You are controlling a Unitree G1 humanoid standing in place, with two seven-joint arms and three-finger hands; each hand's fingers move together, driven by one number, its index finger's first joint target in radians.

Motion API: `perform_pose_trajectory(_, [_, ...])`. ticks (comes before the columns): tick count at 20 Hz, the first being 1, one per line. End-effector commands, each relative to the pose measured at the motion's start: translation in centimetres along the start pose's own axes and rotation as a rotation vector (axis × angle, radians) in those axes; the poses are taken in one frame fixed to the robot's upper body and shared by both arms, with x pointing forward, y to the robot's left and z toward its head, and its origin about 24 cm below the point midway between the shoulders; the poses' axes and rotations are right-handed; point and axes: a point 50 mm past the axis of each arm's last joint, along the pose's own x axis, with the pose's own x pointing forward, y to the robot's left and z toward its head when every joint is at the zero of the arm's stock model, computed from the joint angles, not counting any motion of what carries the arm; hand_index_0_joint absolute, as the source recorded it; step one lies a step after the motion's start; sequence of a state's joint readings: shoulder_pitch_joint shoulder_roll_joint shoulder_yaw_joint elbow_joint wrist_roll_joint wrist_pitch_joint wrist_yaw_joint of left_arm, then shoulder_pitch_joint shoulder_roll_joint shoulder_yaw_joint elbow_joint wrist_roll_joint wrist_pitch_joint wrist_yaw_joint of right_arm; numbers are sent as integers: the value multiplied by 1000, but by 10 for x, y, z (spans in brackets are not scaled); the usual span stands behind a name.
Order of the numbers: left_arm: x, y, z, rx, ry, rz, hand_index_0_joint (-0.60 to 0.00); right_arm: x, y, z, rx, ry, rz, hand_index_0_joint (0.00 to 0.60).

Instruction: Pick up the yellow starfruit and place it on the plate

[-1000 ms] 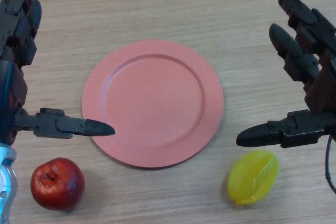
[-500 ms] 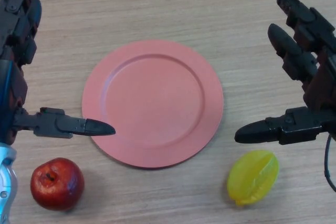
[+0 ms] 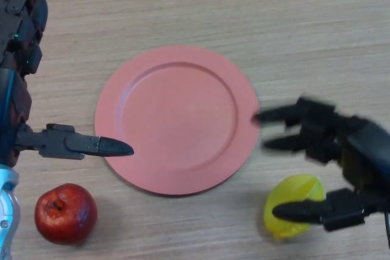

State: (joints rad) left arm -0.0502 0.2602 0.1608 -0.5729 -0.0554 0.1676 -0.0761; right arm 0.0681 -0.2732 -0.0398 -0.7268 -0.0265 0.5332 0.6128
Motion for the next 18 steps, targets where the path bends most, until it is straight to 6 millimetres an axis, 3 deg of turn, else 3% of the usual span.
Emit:
perform_pose_trajectory(1, [2, 8, 25, 65, -143, 25, 0, -9, -9, 26, -185, -194, -35, 149])
perform_pose_trajectory(2, [1, 7, 23, 58, -136, 24, 0, -8, -9, 19, -251, -186, -22, 50])
perform_pose_trajectory(3, [1, 5, 21, 48, -118, 20, 0, -8, -8, 10, -319, -166, -6, 0])
perform_pose_trajectory(10, [5, 1, 21, 49, -125, 15, 0, -8, -9, -6, -521, -121, 37, 0])
perform_pose_trajectory(18, [4, 2, 18, 56, -132, 19, 0, 6, -26, -37, -737, -149, -39, 0])
